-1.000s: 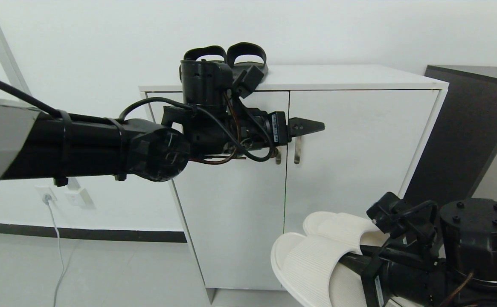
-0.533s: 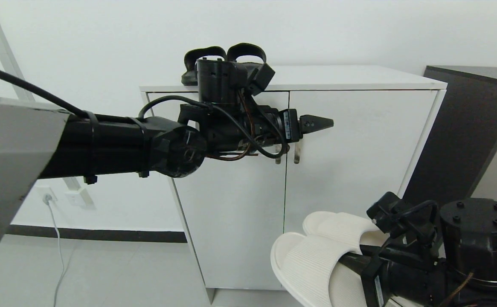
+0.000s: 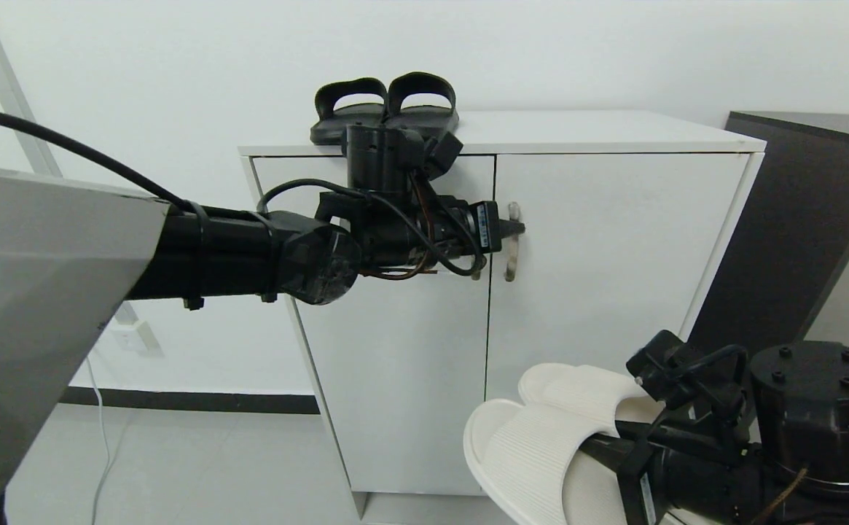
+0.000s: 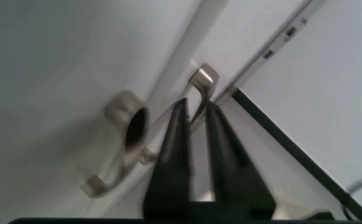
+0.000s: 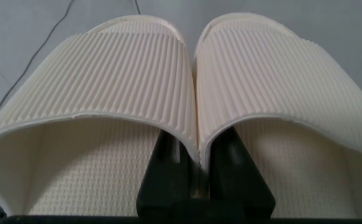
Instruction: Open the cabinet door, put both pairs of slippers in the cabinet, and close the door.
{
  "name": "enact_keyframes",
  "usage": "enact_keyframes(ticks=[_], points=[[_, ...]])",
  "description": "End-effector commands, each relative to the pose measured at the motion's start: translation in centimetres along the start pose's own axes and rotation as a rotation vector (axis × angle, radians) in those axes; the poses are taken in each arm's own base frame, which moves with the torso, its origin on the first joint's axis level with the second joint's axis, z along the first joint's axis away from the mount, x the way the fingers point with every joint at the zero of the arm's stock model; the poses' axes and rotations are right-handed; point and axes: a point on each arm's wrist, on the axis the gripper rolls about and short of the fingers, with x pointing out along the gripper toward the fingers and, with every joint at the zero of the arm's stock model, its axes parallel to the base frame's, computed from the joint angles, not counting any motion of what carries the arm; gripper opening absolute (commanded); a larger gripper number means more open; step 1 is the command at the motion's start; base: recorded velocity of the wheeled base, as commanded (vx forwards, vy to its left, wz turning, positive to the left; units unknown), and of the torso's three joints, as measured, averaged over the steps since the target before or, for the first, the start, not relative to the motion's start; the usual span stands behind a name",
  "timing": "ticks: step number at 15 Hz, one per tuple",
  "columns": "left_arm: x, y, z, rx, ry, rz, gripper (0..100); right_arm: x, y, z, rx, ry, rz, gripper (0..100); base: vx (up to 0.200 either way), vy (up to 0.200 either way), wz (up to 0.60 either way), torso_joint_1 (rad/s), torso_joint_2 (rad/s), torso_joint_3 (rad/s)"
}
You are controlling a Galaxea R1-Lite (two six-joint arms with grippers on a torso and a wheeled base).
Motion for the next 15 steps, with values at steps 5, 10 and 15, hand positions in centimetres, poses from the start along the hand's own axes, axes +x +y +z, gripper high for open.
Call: enact_keyframes(ticks=[5,10,15], points=[[-1.3,-2.6,-0.6,0.005,0.027,-0.042,0,-0.5,0.2,-0.9,-0.002,0.028,0.103,0,0.0,0.0,0.0,0.0,0.0,0.0],[-3.6,-5.0,-1.3,0.006,0.052,-0.072,0,-1.1,0.4,-1.6,-0.054,0.028,0.155,0,0.0,0.0,0.0,0.0,0.0,0.0],[-8.0,-6.7,-2.0,0.019,0.043,-0.077,0,-1.2,0.8,-1.8,-0.061,0.035,0.17,0,0.0,0.0,0.0,0.0,0.0,0.0]])
